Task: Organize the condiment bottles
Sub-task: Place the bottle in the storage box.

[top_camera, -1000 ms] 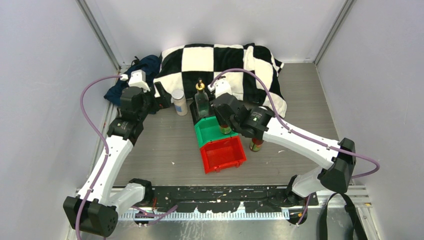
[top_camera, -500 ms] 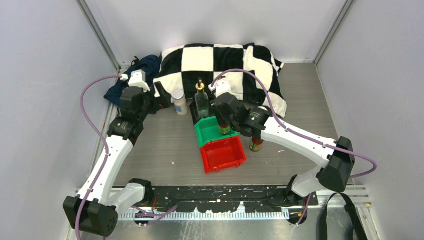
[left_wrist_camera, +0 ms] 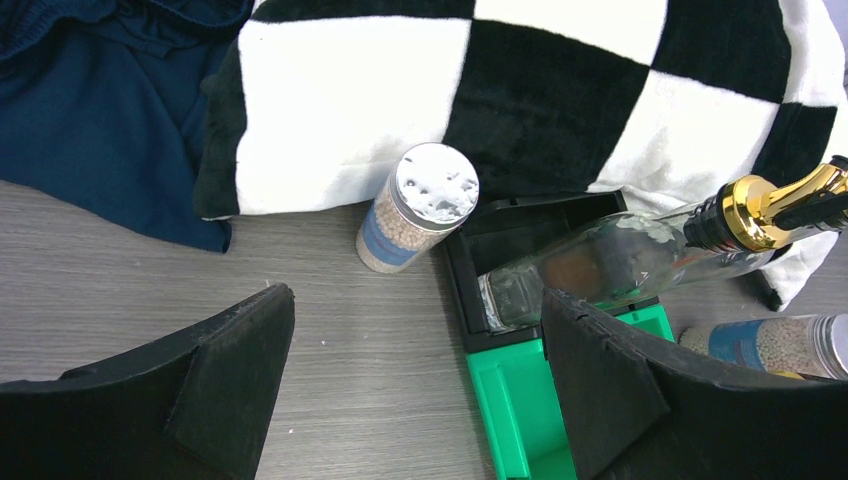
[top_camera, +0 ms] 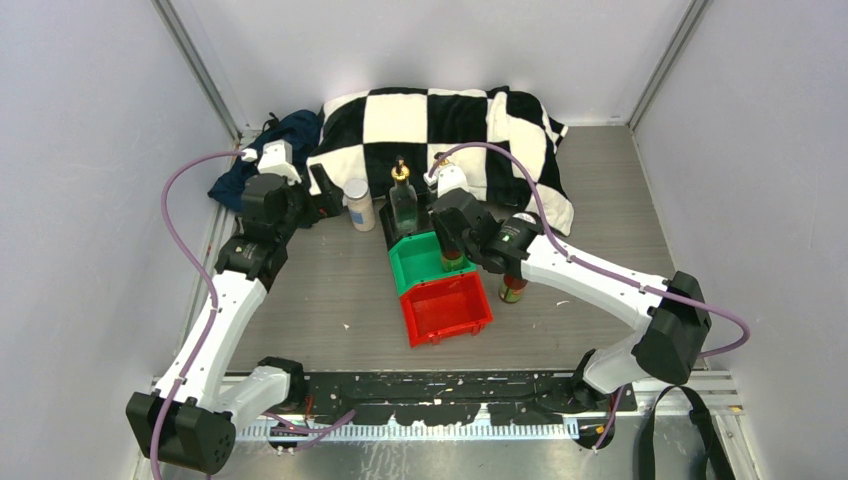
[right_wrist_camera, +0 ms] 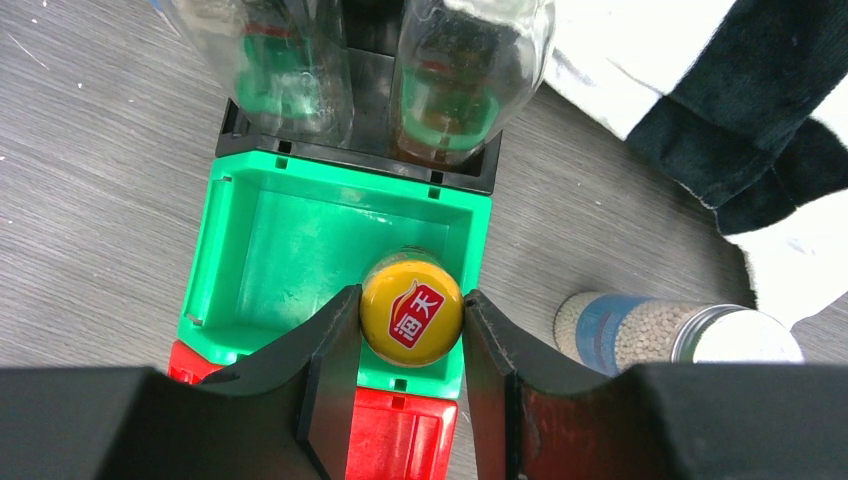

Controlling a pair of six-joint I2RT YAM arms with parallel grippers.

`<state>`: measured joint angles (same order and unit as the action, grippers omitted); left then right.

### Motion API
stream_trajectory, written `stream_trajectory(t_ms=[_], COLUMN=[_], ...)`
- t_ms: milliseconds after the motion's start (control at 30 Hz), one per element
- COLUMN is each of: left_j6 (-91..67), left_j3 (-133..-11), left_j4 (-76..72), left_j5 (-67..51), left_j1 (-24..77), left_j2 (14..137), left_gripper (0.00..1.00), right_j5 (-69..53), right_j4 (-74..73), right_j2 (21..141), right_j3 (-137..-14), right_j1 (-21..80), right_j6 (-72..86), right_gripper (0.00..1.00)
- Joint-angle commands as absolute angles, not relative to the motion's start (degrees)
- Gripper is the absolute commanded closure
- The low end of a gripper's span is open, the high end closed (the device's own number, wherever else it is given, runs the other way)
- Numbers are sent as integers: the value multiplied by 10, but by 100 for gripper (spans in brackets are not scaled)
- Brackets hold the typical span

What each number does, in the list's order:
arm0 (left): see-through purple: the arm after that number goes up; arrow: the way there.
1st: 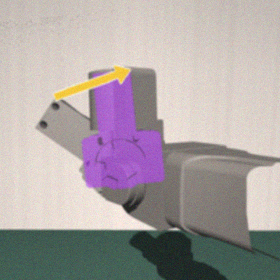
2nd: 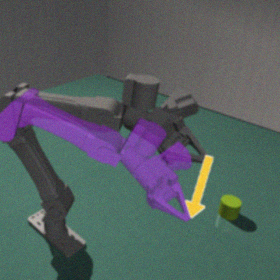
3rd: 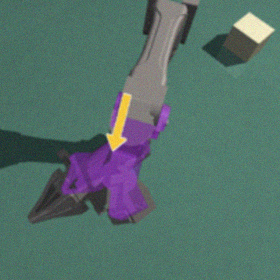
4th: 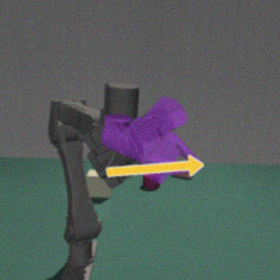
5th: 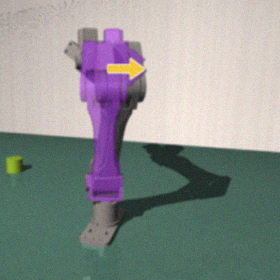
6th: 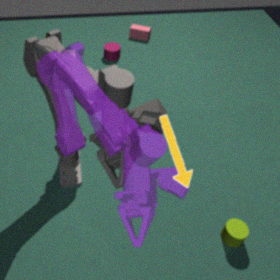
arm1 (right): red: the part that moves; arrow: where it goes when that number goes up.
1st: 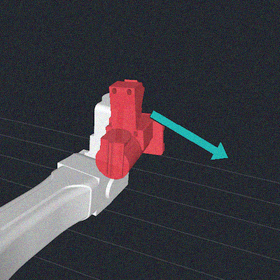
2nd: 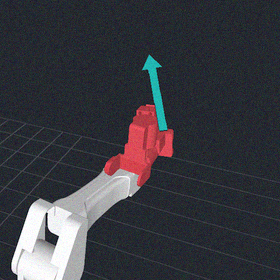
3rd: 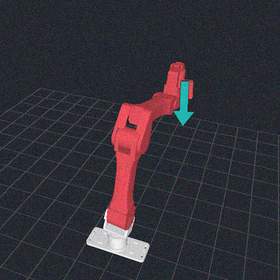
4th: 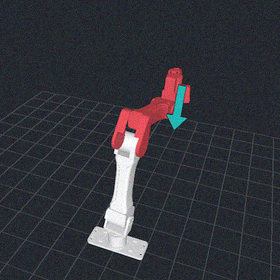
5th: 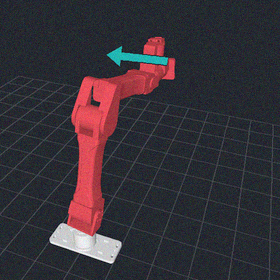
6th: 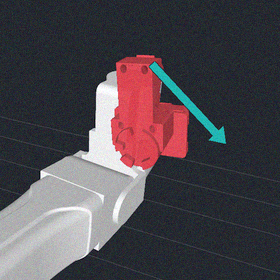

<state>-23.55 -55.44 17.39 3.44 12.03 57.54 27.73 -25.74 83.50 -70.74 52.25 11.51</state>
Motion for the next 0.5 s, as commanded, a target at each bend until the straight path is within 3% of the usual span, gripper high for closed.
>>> stream_trajectory(t_ms=[0,67,200,267,467], left_j6=[-229,-229,-228,-228,-229], left_j3=[-554,-555,-555,-555,-553], left_j4=[145,146,146,146,146], left_j5=[41,40,40,39,39], left_j1=[124,124,124,124,124], left_j2=[577,577,578,578,578], left_gripper=[6,6,6,6,6], right_j5=[290,292,292,293,293], right_j4=[-182,-177,-171,-171,-171], right_j2=[805,801,796,796,792], right_j3=[-711,-704,-694,-691,-688], right_j1=[519,519,518,518,518], right_j6=[124,126,132,134,140], right_gripper=[99,99,88,73,49])
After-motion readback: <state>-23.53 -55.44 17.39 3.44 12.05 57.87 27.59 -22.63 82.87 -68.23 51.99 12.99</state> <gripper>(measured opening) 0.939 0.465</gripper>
